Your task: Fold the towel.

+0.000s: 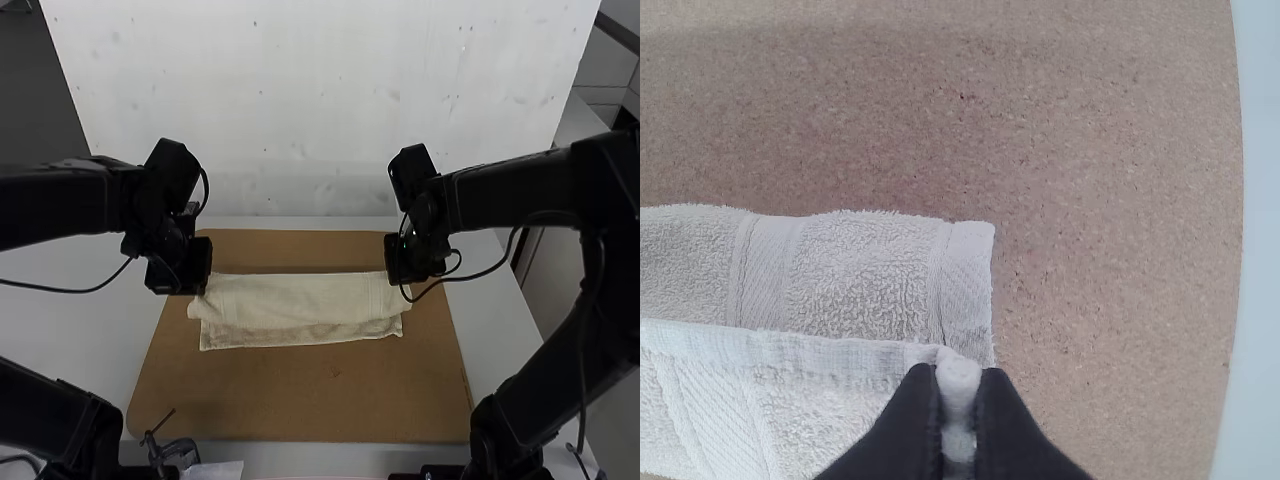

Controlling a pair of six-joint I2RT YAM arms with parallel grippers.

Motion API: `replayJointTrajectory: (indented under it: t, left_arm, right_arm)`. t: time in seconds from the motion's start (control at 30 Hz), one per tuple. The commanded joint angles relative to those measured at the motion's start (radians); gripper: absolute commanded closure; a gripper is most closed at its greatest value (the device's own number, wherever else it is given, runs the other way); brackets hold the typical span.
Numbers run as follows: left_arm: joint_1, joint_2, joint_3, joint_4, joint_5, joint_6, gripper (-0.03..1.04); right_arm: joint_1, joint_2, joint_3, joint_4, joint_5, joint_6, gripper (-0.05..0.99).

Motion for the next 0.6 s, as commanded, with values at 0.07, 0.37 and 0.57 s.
replayJointTrajectory:
  t: [0.07,0.37,0.57]
  left_arm:
    - [-0.014,-0.096,-0.054,-0.012,-0.021,0.001,0.99]
    - [-0.009,-0.013,-0.057,0.092,-0.056,0.001,0.99]
    - [-0.003,0.078,-0.029,0.169,-0.067,0.001,0.99]
  right_arm:
    - [0.011,-0.059,-0.02,-0.02,0.019,-0.004,0.92]
    - [0.004,0.025,-0.019,0.082,0.068,-0.004,0.92]
    - [-0.009,0.096,0.014,0.12,0.068,-0.006,0.92]
